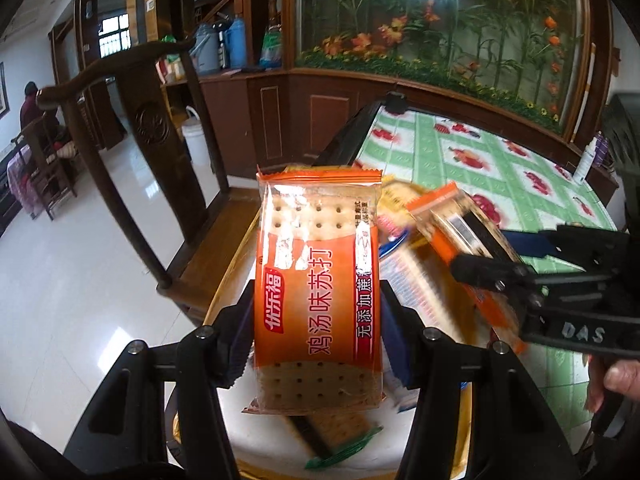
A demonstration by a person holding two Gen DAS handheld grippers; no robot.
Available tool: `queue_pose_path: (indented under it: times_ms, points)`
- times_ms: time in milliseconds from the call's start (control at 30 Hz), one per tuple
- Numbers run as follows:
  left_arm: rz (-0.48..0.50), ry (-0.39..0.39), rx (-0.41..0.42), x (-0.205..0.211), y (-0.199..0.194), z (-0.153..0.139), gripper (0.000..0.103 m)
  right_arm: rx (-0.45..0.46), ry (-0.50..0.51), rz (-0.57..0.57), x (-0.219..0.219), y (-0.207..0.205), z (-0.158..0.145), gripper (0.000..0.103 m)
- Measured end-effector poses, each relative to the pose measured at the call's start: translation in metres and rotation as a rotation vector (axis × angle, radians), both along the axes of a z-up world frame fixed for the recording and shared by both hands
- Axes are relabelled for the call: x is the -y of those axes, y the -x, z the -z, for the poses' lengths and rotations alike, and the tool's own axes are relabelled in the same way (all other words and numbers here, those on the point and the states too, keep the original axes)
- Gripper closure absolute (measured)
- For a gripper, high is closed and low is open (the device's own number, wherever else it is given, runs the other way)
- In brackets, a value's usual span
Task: Organize snacks
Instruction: 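Lift both held cracker packs and carry them over the white box, then lower both packs into the box and open both tools to release them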
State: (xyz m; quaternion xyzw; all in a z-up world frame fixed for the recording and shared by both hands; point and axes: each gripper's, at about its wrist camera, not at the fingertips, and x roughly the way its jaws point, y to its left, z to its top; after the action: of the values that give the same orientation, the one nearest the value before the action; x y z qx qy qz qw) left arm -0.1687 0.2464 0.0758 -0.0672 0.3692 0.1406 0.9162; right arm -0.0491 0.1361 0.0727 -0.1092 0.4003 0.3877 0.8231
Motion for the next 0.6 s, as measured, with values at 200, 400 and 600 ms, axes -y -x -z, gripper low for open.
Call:
queue_pose_path:
  times_ms: [200,400,600]
  points:
    - [-0.012,0.014,-0.029,-0.010,0.004,0.015,0.045,-0.049,0.019,-0.022,-0.025,-0.003,0.020,0.049]
    - [-0.032,0.028,-0.043,-0.020,0.003,0.021,0.045,-0.040,0.029,-0.040,-0.037,0.010,0.022,0.047]
    - [-0.037,0.008,-0.038,-0.018,0.005,0.021,0.028,-0.073,-0.037,-0.015,-0.027,0.003,0.021,0.038]
